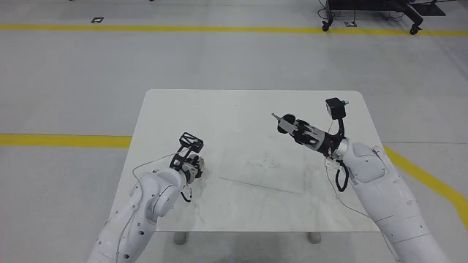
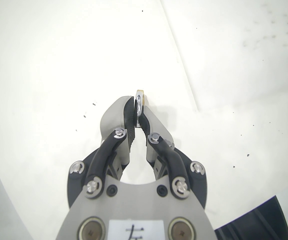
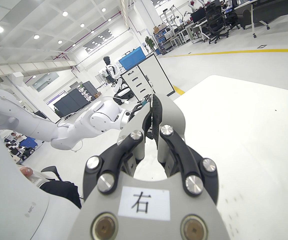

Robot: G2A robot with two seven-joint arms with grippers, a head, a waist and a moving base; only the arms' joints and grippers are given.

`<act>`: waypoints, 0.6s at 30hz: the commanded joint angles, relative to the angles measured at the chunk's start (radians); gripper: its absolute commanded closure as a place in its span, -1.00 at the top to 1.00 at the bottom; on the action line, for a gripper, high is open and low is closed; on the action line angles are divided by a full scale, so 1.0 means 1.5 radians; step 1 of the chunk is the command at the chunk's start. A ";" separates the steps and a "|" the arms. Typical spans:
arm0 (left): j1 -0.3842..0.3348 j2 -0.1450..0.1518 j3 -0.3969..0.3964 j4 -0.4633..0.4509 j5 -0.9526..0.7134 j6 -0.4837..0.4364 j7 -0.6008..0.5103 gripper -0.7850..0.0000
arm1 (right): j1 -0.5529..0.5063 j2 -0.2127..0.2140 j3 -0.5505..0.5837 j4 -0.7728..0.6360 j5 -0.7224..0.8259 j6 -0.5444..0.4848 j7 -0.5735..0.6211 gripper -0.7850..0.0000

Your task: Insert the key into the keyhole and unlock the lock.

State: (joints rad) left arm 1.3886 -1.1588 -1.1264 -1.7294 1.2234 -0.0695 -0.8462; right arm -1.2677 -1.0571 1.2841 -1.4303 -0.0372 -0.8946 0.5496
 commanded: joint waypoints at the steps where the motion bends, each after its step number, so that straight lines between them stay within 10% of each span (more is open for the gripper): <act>1: -0.002 0.000 0.001 -0.004 0.011 -0.013 0.021 -1.00 | 0.000 0.000 0.000 0.000 0.000 0.000 0.000 -1.00; 11: 0.019 0.007 -0.077 0.044 -0.158 -0.169 0.246 -1.00 | 0.000 0.000 0.000 0.000 0.000 0.000 0.000 -1.00; 18: -0.022 0.010 -0.086 0.121 -0.208 -0.238 0.209 -1.00 | 0.000 0.000 0.000 0.000 0.000 0.000 0.000 -1.00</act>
State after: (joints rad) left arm 1.3616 -1.1435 -1.2618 -1.5520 0.8914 -0.4343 -0.5194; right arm -1.2677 -1.0571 1.2841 -1.4303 -0.0372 -0.8946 0.5496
